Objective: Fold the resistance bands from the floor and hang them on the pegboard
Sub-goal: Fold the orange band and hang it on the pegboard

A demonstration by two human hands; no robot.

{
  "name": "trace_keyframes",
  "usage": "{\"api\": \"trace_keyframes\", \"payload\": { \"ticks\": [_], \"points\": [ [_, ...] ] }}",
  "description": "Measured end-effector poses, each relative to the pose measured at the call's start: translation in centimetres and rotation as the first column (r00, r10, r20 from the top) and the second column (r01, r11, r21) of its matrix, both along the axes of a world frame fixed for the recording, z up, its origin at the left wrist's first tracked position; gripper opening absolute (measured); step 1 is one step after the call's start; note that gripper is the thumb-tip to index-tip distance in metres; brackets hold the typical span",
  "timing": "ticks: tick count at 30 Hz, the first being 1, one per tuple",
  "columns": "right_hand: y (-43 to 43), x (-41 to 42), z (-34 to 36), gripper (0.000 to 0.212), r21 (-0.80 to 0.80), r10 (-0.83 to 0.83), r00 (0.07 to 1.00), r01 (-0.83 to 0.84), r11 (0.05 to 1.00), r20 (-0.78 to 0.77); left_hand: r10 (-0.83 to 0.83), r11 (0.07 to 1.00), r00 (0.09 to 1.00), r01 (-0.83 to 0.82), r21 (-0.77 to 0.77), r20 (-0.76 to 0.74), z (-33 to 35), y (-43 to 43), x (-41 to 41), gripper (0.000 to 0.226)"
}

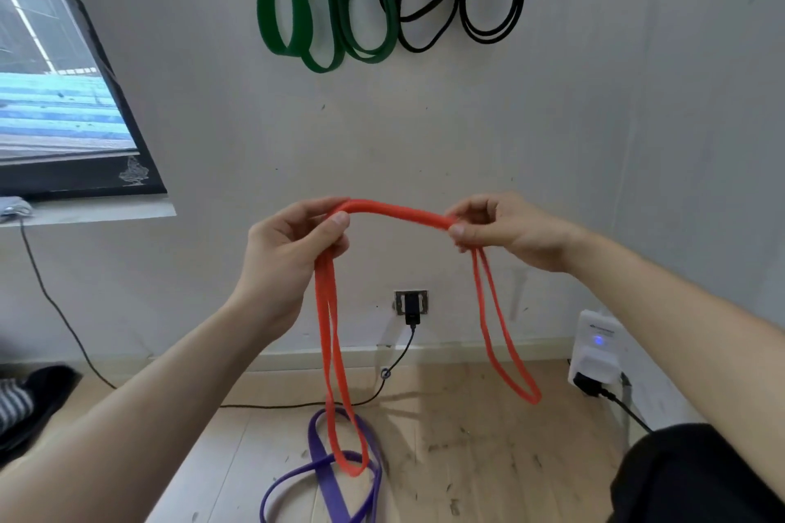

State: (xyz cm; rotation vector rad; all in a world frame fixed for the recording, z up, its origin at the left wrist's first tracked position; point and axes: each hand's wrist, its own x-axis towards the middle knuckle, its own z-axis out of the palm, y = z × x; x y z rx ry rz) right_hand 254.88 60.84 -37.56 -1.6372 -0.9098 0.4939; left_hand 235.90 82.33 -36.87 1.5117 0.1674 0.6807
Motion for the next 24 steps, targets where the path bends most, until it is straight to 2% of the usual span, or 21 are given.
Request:
{"api": "trace_keyframes", "payload": {
  "ticks": [3,7,10,12,16,24],
  "points": [
    [1.7,-2.0,-0.6,0.033,-0.106,0.171,0.985,-0.171,0.979,-0.012,-0.062,0.997,0.998,0.063,0.048,-0.025,-0.1,-0.8,0.2,0.017],
    [4.3,-5.2,-0.3,0.034,-0.071,0.280,0.960,-0.278,0.958,0.017,-0.119,0.986,0.992,0.123,0.116,-0.046,-0.3,-1.8,0.4,0.020],
    [5.1,-6.2,-0.1,0.030,0.036,0.223,0.973,-0.221,0.975,-0.060,-0.123,0.983,0.991,0.128,0.132,-0.049,-0.4,-1.5,0.6,0.019],
    [5.1,-6.3,0.1,0.023,0.053,0.177,0.981,-0.173,0.983,-0.083,-0.113,0.980,0.992,0.121,0.158,-0.060,-0.7,-0.9,0.6,0.021],
    [4.7,-6.5,1.1,0.022,0.050,0.122,0.992,-0.121,0.991,-0.016,-0.151,0.974,0.984,0.164,0.157,-0.093,-1.2,0.0,0.1,0.027],
    [3.7,-6.7,3.5,0.027,0.218,-0.007,1.000,0.004,0.976,0.012,-0.256,0.963,0.962,0.261,0.057,-0.092,-1.0,0.3,-0.4,0.024]
  ]
}}
